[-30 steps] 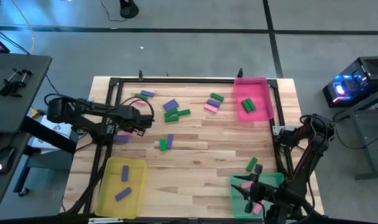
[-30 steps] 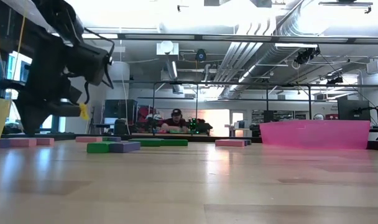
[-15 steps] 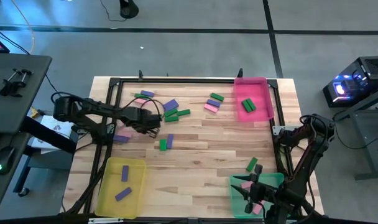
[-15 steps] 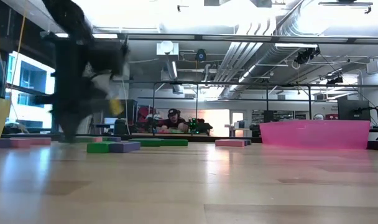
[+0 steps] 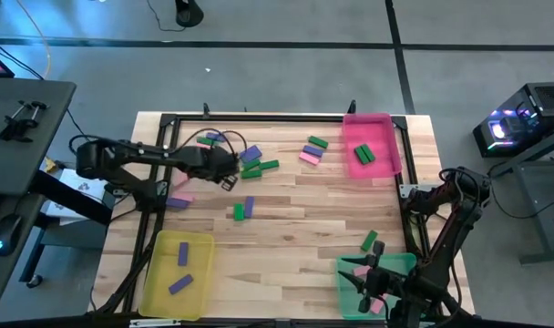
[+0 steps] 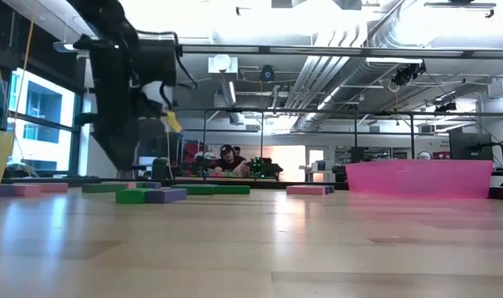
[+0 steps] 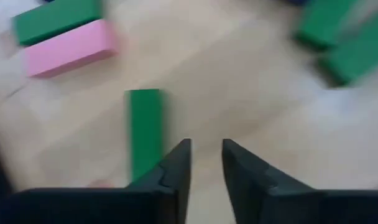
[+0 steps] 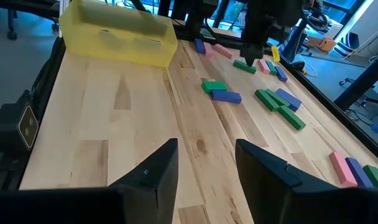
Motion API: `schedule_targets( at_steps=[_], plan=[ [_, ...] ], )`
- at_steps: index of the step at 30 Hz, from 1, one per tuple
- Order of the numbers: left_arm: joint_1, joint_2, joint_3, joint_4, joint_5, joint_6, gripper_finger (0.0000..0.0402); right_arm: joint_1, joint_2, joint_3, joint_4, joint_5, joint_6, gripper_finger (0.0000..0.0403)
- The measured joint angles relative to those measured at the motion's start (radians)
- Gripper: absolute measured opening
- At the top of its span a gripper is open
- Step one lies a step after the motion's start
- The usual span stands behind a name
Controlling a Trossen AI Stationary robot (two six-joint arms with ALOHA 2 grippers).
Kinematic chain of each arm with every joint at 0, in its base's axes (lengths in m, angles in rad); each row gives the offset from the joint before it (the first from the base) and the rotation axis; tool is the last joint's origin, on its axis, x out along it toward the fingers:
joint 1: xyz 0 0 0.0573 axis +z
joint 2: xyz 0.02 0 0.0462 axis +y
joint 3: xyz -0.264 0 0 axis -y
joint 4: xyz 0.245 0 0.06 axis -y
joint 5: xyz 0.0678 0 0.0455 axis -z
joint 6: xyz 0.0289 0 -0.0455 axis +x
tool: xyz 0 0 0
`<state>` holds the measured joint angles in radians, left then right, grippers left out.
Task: Sort blocks
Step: Put the green block into the green bin
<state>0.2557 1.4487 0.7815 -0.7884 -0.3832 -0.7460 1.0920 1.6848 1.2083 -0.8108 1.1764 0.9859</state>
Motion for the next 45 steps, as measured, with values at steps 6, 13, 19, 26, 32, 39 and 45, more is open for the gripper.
schedule_targets(
  at_steps=[6, 13, 19, 26, 32, 39, 45],
  plan=[
    [0.114, -0.001, 0.001, 0.005, -0.021, 0.01, 0.0177, 0.0, 0.0, 0.0, 0.0, -0.004, 0.0, 0.0144],
    [0.211, 0.006, 0.001, 0.002, 0.046, 0.008, 0.0225, 0.0, 0.0, 0.0, 0.008, -0.006, 0.0, 0.0144],
    [0.259, 0.067, 0.001, 0.008, 0.089, 0.04, 0.0214, 0.0, 0.0, 0.0, 0.009, -0.006, 0.0, 0.0144],
    [0.274, 0.181, 0.006, 0.049, 0.09, 0.057, 0.0192, 0.0, 0.0, 0.0, 0.01, -0.006, 0.0, 0.0144],
    [0.268, 0.199, 0.005, 0.071, 0.124, 0.112, 0.0126, 0.0, 0.0, 0.0, 0.01, -0.006, 0.0, 0.0144],
    [0.174, 0.139, -0.004, 0.142, 0.094, 0.122, 0.0059, -0.018, 0.012, -0.02, 0.032, 0.001, 0.016, 0.0144],
    [0.006, 0.052, -0.002, 0.46, 0.201, 0.133, 0.0059, -0.06, 0.019, -0.09, 0.035, -0.007, 0.139, 0.0144]
  ],
)
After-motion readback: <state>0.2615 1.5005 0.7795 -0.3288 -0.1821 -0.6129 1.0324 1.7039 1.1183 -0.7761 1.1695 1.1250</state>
